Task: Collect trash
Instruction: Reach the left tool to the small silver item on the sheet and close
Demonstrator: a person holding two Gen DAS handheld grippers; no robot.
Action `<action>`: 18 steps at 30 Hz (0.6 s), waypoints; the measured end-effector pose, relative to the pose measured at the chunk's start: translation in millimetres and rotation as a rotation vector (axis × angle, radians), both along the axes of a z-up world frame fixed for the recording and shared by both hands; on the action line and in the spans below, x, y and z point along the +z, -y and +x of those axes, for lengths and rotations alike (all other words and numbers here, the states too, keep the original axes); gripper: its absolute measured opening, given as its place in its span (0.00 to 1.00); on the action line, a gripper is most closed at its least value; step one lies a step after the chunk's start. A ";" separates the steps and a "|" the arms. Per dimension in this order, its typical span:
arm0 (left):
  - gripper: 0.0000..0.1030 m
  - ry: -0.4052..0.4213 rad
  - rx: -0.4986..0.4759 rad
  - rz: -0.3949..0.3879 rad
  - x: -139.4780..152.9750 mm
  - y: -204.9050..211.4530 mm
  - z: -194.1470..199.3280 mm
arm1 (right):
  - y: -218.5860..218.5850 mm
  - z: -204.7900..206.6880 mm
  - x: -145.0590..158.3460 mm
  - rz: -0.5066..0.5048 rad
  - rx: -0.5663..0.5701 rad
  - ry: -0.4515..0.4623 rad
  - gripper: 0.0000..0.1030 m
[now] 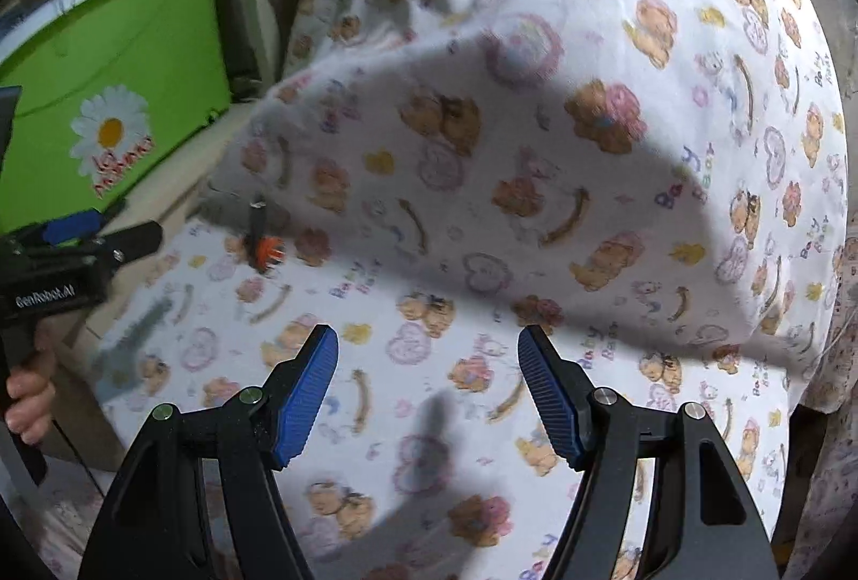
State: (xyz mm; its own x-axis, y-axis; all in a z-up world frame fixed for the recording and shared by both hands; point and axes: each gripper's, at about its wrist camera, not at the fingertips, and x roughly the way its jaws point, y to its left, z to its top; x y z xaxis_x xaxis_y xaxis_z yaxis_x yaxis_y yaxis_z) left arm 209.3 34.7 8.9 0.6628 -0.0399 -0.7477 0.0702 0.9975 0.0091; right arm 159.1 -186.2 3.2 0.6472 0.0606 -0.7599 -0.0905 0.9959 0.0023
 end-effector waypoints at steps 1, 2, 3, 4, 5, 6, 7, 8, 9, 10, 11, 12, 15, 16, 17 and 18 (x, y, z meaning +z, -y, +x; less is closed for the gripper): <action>0.98 0.004 -0.003 0.001 -0.3 0.7 1.4 | 1.7 1.1 -1.3 0.005 -0.004 -0.004 0.70; 0.98 0.009 -0.008 0.001 -0.2 1.4 2.3 | 2.9 3.0 -2.5 0.009 -0.009 -0.008 0.70; 0.98 0.016 -0.016 -0.001 0.5 2.6 2.6 | 4.1 5.1 -4.2 0.013 -0.014 -0.012 0.70; 0.96 0.024 -0.026 -0.001 1.2 4.9 2.6 | 4.5 6.2 -5.4 0.014 -0.016 -0.016 0.70; 0.95 0.030 -0.034 0.000 2.0 7.2 3.3 | 5.1 7.1 -6.5 0.014 -0.018 -0.020 0.70; 0.90 0.033 -0.048 0.000 2.5 10.8 4.3 | 5.8 8.4 -8.1 0.014 -0.021 -0.026 0.70; 0.85 0.032 -0.067 -0.003 2.5 14.9 4.9 | 6.3 9.6 -9.4 0.014 -0.024 -0.030 0.70; 0.81 0.027 -0.087 -0.010 2.0 19.1 5.9 | 6.5 10.6 -10.9 0.016 -0.027 -0.036 0.70; 0.73 0.017 -0.109 -0.019 1.0 24.4 7.3 | 6.4 11.9 -11.4 0.018 -0.028 -0.038 0.70; 0.65 0.009 -0.126 -0.031 0.3 29.7 9.0 | 6.3 12.5 -11.2 0.019 -0.031 -0.037 0.70; 0.62 0.002 -0.139 -0.040 -0.3 34.9 10.5 | 6.2 12.5 -10.0 0.020 -0.033 -0.035 0.70; 0.57 -0.005 -0.149 -0.049 -1.7 40.1 13.2 | 5.9 13.2 -8.8 0.025 -0.034 -0.031 0.70; 0.44 -0.026 -0.164 -0.076 -7.1 50.8 23.6 | 5.0 16.6 -4.2 0.046 -0.033 -0.022 0.70; 0.40 -0.035 -0.165 -0.090 -9.3 52.8 27.8 | 4.8 17.8 -3.2 0.053 -0.032 -0.022 0.70; 0.39 -0.047 -0.164 -0.099 -11.8 54.4 31.7 | 4.9 18.7 -2.2 0.058 -0.030 -0.024 0.70; 0.35 -0.059 -0.161 -0.105 -13.9 55.7 35.7 | 4.9 19.5 -1.0 0.063 -0.029 -0.023 0.70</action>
State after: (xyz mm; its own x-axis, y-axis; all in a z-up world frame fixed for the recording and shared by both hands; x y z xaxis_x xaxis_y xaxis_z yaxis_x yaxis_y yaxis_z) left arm 245.0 -21.0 -5.1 0.5971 -0.2217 -0.7709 0.2262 0.9686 -0.1034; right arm 178.6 -191.1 2.2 0.6314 0.0902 -0.7702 -0.0611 0.9959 0.0666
